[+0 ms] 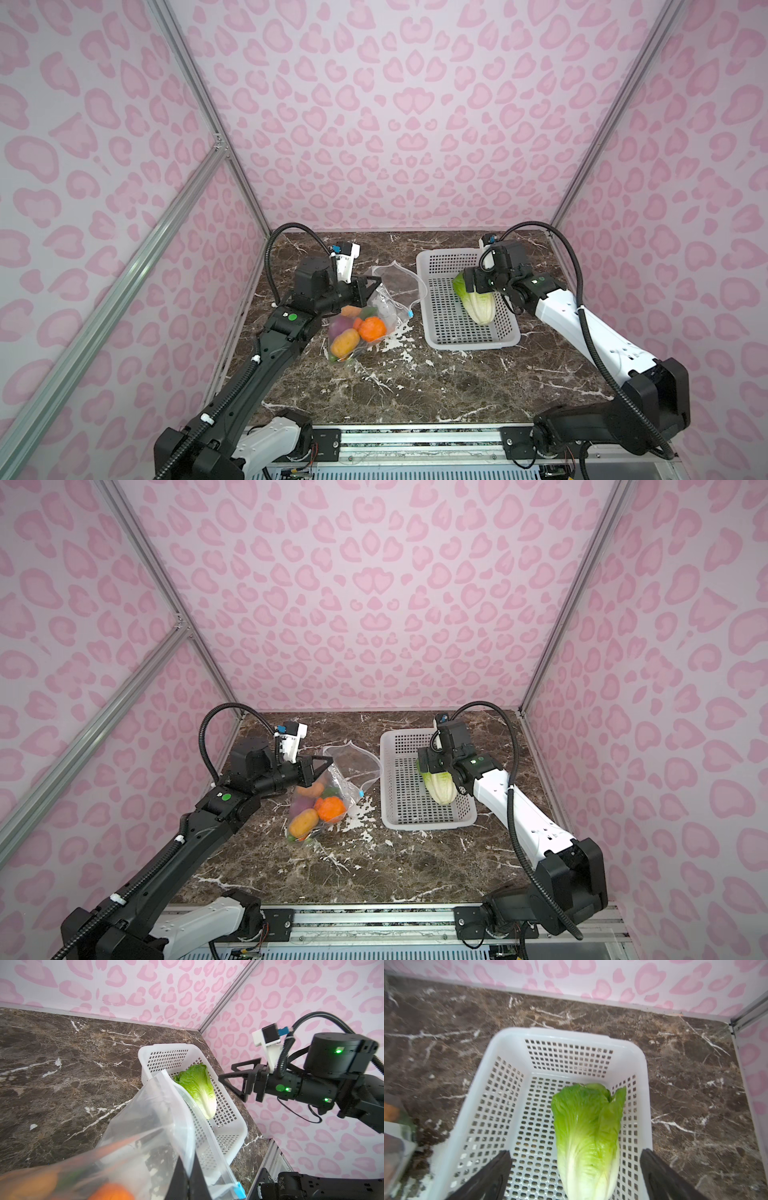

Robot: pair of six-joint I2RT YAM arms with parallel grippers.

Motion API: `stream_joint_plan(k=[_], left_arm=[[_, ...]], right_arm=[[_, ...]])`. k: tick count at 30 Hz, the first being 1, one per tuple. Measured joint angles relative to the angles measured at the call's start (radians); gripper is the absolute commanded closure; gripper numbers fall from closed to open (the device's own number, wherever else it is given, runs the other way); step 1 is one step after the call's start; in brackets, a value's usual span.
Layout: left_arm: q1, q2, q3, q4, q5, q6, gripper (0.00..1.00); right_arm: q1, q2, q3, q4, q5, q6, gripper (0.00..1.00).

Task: Place the food in the zip-top bag and seal the zipper
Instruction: 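Withdraw the right gripper from the bag toward the lettuce in the basket, then grasp the green lettuce in the basket with the right gripper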

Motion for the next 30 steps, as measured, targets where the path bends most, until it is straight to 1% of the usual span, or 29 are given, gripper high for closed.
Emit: stream_joint_plan(k=[5, 9, 19, 30], left_arm=[[0.000, -0.003, 0.000, 0.000, 0.000, 0.000, 0.98], [0.000, -0.005, 0.000, 0.000, 0.000, 0.000, 0.98], [0.000, -0.014, 0.000, 0.000, 0.000, 0.000, 0.98], [0.000, -0.014, 0.000, 0.000, 0.000, 0.000, 0.98]], right_arm=[[-0.033, 0.069, -0.005, -0.053, 0.021, -0.022, 0.02], [-0.037, 0.145, -0.003, -0.069, 0.026, -0.042, 0.02], [-0.051, 0.268, 0.022, -0.063, 0.010, -0.047, 0.02], [-0.053, 0.333, 0.029, -0.017, -0.083, -0.043, 0.02]])
